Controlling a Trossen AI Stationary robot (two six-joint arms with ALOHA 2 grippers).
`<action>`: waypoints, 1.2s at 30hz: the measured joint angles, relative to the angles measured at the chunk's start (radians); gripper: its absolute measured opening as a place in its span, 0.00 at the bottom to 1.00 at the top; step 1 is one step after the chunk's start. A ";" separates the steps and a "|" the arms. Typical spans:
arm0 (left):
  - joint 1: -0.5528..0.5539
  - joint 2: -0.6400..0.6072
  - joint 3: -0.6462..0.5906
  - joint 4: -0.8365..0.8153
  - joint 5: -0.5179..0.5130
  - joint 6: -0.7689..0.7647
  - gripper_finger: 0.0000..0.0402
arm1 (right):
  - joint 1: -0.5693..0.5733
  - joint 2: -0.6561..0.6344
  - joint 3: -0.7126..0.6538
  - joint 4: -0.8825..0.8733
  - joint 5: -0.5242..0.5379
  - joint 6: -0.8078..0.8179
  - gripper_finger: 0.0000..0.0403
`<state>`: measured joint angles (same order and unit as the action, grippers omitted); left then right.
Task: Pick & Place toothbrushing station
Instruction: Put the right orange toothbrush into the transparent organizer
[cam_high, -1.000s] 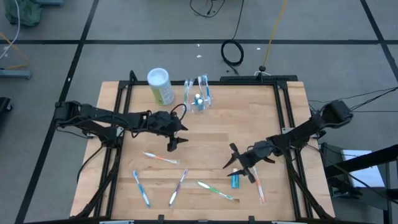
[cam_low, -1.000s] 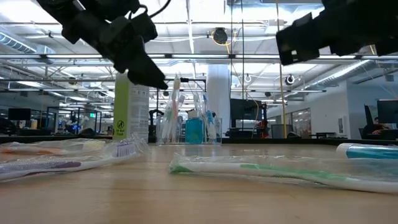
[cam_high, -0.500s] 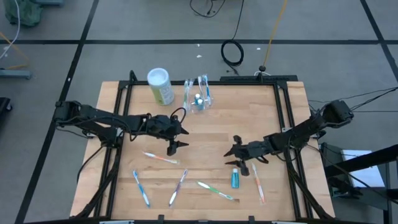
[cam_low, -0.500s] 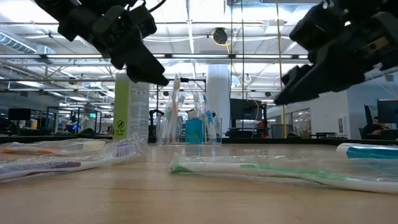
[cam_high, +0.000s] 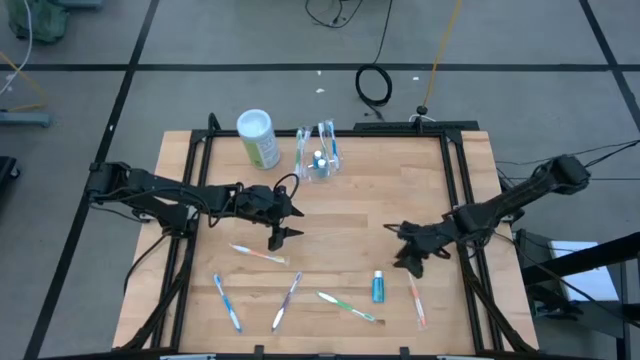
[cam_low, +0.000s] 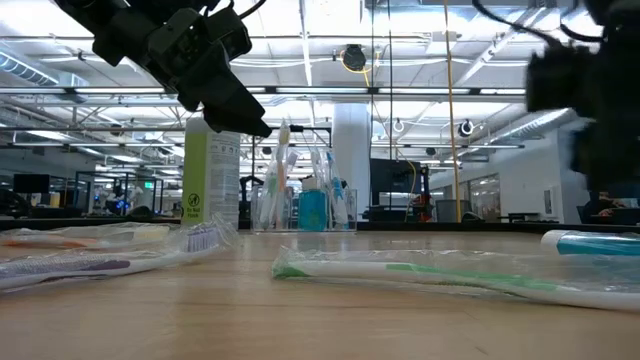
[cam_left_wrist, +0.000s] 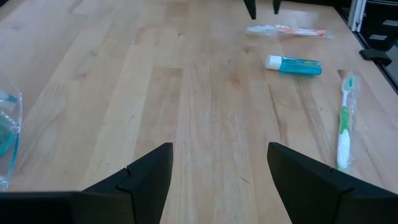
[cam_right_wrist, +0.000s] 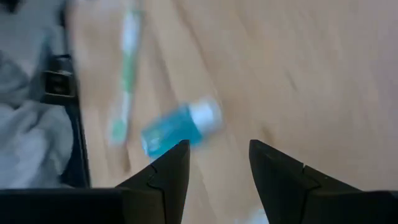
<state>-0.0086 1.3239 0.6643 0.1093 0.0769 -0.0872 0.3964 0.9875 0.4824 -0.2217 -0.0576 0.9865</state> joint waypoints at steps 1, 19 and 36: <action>0.000 0.000 0.000 0.000 0.000 0.002 0.66 | 0.019 -0.013 0.000 -0.053 -0.005 0.080 0.39; 0.001 0.000 0.000 0.000 0.000 0.013 0.66 | 0.179 0.141 0.000 -0.121 -0.040 0.335 0.39; 0.000 0.000 0.000 -0.001 0.000 0.010 0.66 | 0.166 0.160 -0.109 0.078 0.004 0.333 0.31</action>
<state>-0.0082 1.3239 0.6643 0.1081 0.0765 -0.0769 0.5625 1.1477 0.3730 -0.1442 -0.0540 1.3193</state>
